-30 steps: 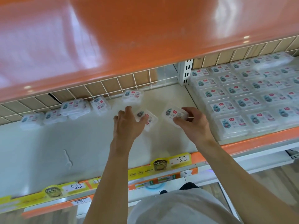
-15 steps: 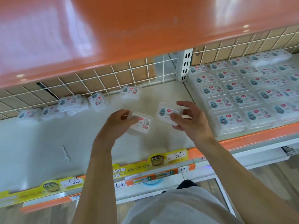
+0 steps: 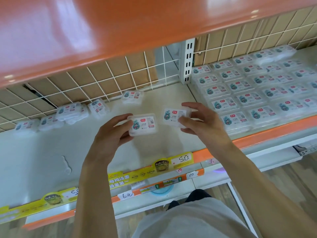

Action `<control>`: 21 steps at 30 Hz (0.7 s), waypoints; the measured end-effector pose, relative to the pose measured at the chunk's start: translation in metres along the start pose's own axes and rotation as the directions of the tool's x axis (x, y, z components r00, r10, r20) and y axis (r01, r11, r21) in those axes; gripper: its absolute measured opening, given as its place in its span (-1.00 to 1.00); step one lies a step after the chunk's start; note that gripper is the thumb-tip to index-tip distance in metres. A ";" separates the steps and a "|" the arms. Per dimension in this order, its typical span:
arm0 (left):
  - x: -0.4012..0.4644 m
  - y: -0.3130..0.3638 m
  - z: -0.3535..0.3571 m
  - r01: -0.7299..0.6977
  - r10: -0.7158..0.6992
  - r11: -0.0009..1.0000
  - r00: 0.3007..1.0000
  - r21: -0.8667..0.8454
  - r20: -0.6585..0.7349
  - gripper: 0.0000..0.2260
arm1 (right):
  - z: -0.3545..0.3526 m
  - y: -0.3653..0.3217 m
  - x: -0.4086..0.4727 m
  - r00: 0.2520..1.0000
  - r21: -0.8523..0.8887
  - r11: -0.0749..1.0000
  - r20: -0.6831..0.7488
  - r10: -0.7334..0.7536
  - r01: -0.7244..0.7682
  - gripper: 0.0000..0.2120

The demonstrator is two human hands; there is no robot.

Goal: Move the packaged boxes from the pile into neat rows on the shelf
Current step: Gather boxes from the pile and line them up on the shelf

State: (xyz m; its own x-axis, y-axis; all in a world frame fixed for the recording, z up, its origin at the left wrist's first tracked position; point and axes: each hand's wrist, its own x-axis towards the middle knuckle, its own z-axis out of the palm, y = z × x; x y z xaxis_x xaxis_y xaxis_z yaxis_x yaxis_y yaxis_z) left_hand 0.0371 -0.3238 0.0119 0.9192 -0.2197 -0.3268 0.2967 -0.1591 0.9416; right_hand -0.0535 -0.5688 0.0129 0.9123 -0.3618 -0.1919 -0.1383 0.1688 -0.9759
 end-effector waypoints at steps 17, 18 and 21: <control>0.007 0.050 0.157 -0.140 0.155 0.987 0.952 -0.074 0.263 -0.75 | -0.145 -0.042 -0.043 0.945 0.074 0.989 -0.312 -0.100 0.129 -0.69; 0.006 0.053 0.171 -0.141 0.157 0.987 0.952 -0.081 0.262 -0.75 | -0.158 -0.043 -0.044 0.942 0.076 0.989 -0.321 -0.099 0.130 -0.68; 0.001 0.059 0.212 -0.140 0.163 0.985 0.953 -0.105 0.254 -0.74 | -0.199 -0.048 -0.040 0.939 0.063 0.991 -0.333 -0.091 0.118 -0.68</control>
State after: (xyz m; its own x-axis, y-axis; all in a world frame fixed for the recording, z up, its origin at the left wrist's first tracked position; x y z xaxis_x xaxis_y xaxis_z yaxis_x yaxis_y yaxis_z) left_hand 0.0000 -0.5378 0.0498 0.8589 -0.4799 -0.1787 0.1902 -0.0249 0.9814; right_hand -0.1601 -0.7449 0.0468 0.7408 -0.6598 -0.1260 -0.0048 0.1824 -0.9832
